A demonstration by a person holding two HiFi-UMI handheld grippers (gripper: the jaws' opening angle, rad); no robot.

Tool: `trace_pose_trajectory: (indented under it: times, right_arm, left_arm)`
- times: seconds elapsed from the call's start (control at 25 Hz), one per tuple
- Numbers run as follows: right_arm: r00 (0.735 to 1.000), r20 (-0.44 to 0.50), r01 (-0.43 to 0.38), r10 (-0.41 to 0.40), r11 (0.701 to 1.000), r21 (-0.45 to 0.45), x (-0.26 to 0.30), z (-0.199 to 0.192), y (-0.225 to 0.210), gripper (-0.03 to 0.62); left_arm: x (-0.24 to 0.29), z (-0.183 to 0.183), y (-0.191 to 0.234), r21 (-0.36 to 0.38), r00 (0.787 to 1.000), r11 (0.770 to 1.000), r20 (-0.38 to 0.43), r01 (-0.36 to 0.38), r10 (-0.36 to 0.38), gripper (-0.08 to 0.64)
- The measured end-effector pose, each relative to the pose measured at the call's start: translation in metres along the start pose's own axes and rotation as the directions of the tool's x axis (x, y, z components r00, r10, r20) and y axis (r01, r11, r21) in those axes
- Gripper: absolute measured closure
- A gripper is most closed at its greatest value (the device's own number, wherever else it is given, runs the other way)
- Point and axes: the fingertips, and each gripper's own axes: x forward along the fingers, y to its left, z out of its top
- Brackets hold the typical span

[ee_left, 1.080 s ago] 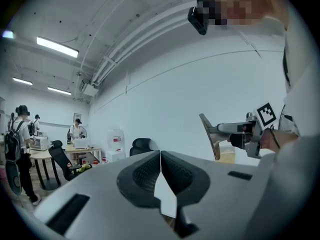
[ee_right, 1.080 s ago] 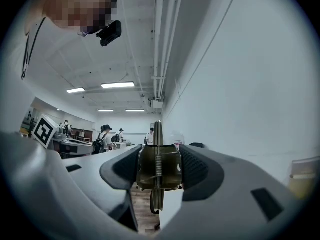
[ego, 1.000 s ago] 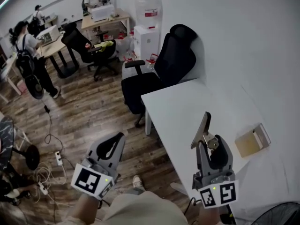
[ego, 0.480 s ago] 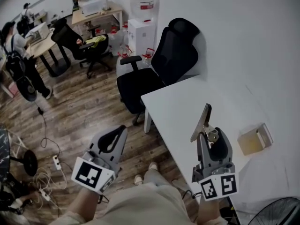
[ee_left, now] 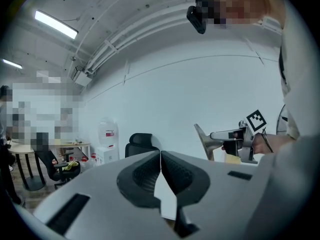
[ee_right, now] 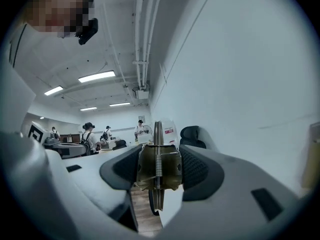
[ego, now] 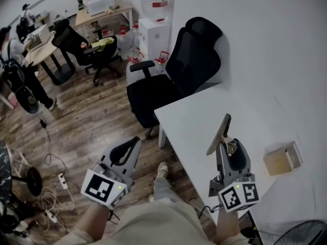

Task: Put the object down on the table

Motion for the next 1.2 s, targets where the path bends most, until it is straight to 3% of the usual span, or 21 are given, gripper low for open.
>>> trace_pose_trajectory:
  times: [0.24, 0.4, 0.6, 1.0, 1.12, 1.2]
  right_arm:
    - [0.997, -0.062, 0.058, -0.051, 0.99, 0.132, 0.057, -0.032, -0.048, 0.348]
    - [0.992, -0.092, 0.103, -0.082, 0.964, 0.247, 0.103, -0.05, -0.093, 0.348]
    - [0.987, -0.098, 0.158, -0.128, 0.891, 0.426, 0.142, -0.065, -0.145, 0.348]
    - [0.965, -0.137, 0.262, -0.225, 0.78, 0.568, 0.235, -0.1, -0.237, 0.348]
    - [0.956, -0.159, 0.291, -0.245, 0.731, 0.618, 0.254, -0.117, -0.25, 0.348]
    - [0.95, -0.174, 0.309, -0.261, 0.68, 0.665, 0.264, -0.131, -0.262, 0.348]
  left_arm:
    - [0.066, -0.01, 0.029, -0.004, 0.999, 1.0, -0.04, 0.027, -0.027, 0.535]
    - [0.128, -0.013, 0.047, 0.02, 0.996, 0.998, -0.068, 0.058, -0.056, 0.535]
    - [0.197, -0.008, 0.053, 0.055, 0.99, 0.991, -0.074, 0.12, -0.116, 0.535]
    - [0.336, -0.019, 0.064, 0.062, 0.973, 0.975, -0.099, 0.214, -0.208, 0.535]
    - [0.362, -0.027, 0.061, 0.046, 0.964, 0.969, -0.117, 0.244, -0.238, 0.535]
    - [0.379, -0.035, 0.058, 0.038, 0.959, 0.965, -0.13, 0.259, -0.252, 0.535]
